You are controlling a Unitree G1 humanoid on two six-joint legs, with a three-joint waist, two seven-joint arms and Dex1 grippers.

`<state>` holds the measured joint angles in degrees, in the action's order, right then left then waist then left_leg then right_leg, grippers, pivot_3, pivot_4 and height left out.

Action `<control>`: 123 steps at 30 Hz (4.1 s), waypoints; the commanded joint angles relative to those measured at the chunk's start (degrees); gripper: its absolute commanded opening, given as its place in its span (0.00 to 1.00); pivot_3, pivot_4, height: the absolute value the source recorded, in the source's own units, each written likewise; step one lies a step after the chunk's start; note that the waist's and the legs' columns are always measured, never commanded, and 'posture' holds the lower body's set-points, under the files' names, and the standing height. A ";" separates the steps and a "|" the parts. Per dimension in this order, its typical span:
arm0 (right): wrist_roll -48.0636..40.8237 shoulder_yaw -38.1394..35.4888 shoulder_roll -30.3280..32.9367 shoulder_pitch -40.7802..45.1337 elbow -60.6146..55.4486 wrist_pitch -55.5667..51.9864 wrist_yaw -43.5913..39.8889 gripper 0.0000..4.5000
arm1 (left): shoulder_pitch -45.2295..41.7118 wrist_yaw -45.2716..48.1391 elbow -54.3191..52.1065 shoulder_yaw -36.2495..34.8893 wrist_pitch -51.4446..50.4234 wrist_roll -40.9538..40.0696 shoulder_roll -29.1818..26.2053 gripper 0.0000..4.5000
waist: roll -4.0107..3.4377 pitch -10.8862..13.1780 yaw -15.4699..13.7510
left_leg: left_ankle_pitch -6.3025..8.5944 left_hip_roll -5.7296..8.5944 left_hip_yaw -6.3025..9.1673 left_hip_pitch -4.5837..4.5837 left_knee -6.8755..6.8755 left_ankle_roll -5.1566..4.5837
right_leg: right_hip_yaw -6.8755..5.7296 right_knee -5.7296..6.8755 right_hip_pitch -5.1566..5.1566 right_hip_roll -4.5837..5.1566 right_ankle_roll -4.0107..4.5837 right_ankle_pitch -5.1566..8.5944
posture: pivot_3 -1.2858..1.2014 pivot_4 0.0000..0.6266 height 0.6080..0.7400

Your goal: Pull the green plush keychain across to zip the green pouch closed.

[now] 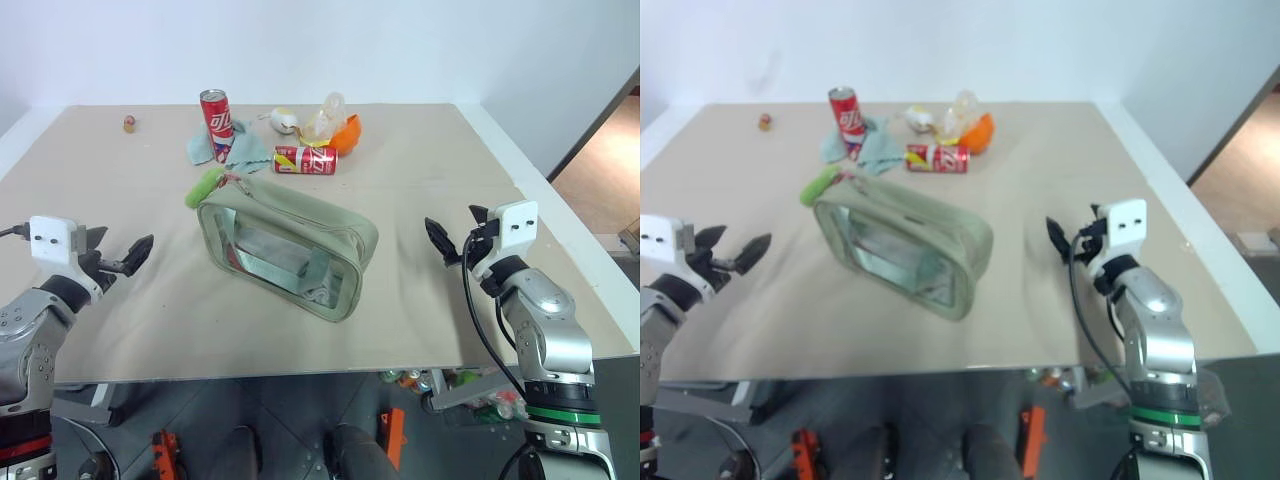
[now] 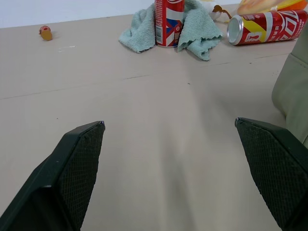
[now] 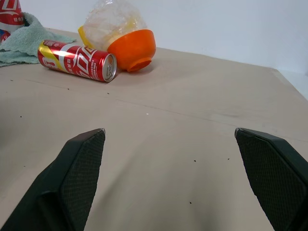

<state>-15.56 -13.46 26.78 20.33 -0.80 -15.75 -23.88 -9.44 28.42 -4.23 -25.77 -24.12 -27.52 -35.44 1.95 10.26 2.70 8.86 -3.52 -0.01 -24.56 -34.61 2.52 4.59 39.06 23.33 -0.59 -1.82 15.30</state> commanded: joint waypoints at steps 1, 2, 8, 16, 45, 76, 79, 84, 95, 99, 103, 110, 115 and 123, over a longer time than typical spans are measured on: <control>-0.75 -1.20 0.58 0.05 -1.99 0.38 -0.08 0.99 | 0.04 0.06 -2.56 -1.24 0.33 -0.24 -0.98 1.00 | 0.00 0.00 0.00 | 0.00 0.00 0.00 0.00 0.00 0.00 | 0.00 0.00 0.00 0.00 0.00 0.00 | 0.52 0.24 1.00; -0.76 -1.10 0.49 -0.08 -2.19 0.24 -0.03 0.99 | 0.08 0.27 -2.77 -1.25 0.06 -0.70 -0.87 1.00 | 0.00 0.00 0.00 | 0.00 0.00 0.00 0.00 0.00 0.00 | 0.00 0.00 0.00 0.00 0.00 0.00 | 0.52 0.24 1.00; -0.81 -0.94 0.40 0.02 -2.49 -0.17 0.02 0.99 | 0.34 1.33 -3.65 -1.41 -0.68 -2.17 -0.59 1.00 | 0.00 0.00 0.00 | 0.00 0.00 -0.01 0.00 0.00 0.00 | 0.00 0.00 0.00 0.00 0.00 0.00 | 0.52 0.24 1.00; -1.73 -1.00 1.41 1.84 -2.46 -0.72 -1.67 0.99 | 2.03 7.78 -8.44 -2.47 -3.52 -7.68 -4.02 1.00 | 0.00 0.00 0.11 | 0.00 0.00 -0.02 0.00 0.00 0.00 | 0.02 0.00 0.00 0.00 0.00 0.00 | 0.52 0.24 1.00; -22.32 11.22 9.50 12.05 -10.27 -26.03 -30.12 0.67 | -4.18 29.77 -27.43 15.94 -16.72 -28.36 -14.28 1.00 | -0.17 0.15 0.06 | 0.02 -0.07 0.04 -0.01 0.04 -0.03 | -0.07 0.00 0.06 -0.11 0.14 0.12 | 0.52 0.24 1.00; 4.79 22.51 7.30 49.36 54.87 20.19 -64.90 0.16 | -0.54 26.33 -31.81 16.16 -17.53 -28.68 -12.83 1.00 | -0.20 0.18 0.11 | 0.04 -0.07 0.00 0.01 0.04 -0.04 | -0.05 0.00 0.05 -0.08 0.17 0.11 | 0.52 0.24 1.00; 0.61 18.08 7.88 49.28 51.77 12.21 -63.19 0.37 | -0.06 25.77 -32.12 15.47 -17.64 -29.18 -13.05 1.00 | -0.23 0.20 0.09 | 0.03 -0.06 0.01 0.00 0.03 -0.04 | -0.05 0.01 0.05 -0.07 0.17 0.10 | 0.52 0.24 1.00; -6.29 10.43 11.20 42.01 35.55 -2.42 -56.91 0.79 | -1.60 26.16 -30.90 16.30 -17.77 -29.18 -13.51 1.00 | -0.25 0.21 -0.04 | 0.04 -0.06 0.08 -0.03 0.03 -0.03 | -0.13 0.03 0.03 -0.06 0.19 0.12 | 0.52 0.24 1.00; -21.25 -0.14 10.80 14.40 -14.09 -26.85 -32.96 1.00 | -8.87 29.81 -25.32 20.23 -16.71 -27.41 -11.40 1.00 | -0.30 0.23 -0.02 | 0.07 -0.05 0.22 -0.07 0.02 0.00 | -0.22 0.06 0.04 -0.10 0.18 0.19 | 0.52 0.24 1.00; -21.89 1.32 7.80 10.89 -19.31 -27.26 -26.94 1.00 | -11.44 29.43 -23.20 21.21 -13.67 -23.42 -9.38 1.00 | -0.30 0.24 0.04 | 0.04 -0.04 0.22 -0.03 -0.04 -0.01 | -0.20 0.08 0.01 -0.11 0.14 0.11 | 0.52 0.24 1.00; -20.98 3.96 6.30 10.00 -19.44 -25.95 -24.60 1.00 | -13.06 27.86 -21.35 21.83 -9.40 -18.34 -6.76 1.00 | -0.23 0.19 -0.03 | 0.02 -0.02 0.18 -0.07 -0.21 -0.01 | -0.15 0.06 -0.04 -0.08 0.05 0.02 | 0.52 0.24 1.00; -17.74 8.04 6.68 7.21 -17.10 -21.23 -25.67 0.72 | -12.94 27.01 -21.40 21.26 -8.09 -16.02 -5.31 1.00 | -0.23 0.19 -0.04 | 0.03 -0.02 0.19 -0.13 -0.18 -0.03 | -0.16 0.05 0.01 -0.09 0.04 0.07 | 0.52 0.24 1.00; -16.16 9.52 6.85 6.23 -16.27 -18.04 -26.79 0.35 | -13.17 25.89 -21.15 20.55 -7.98 -15.08 -4.86 1.00 | -0.24 0.20 -0.05 | 0.04 -0.02 0.20 -0.13 -0.17 -0.03 | -0.16 0.05 0.01 -0.09 0.05 0.08 | 0.52 0.24 1.00; -12.20 10.88 8.80 7.10 -12.64 -7.84 -32.51 0.01 | -13.35 23.20 -19.91 18.75 -8.04 -13.84 -4.81 1.00 | -0.23 0.20 -0.04 | 0.03 -0.02 0.20 -0.11 -0.18 -0.04 | -0.17 0.05 -0.01 -0.09 0.04 0.07 | 0.52 0.24 1.00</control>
<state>-27.99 -2.13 34.84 26.25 -13.05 -26.13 -55.09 -21.75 51.93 -23.40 -5.13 -33.52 -41.42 -39.96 1.72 10.45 2.66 8.90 -3.54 0.18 -24.68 -34.79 2.48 4.43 39.09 23.32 -0.67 -1.79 15.37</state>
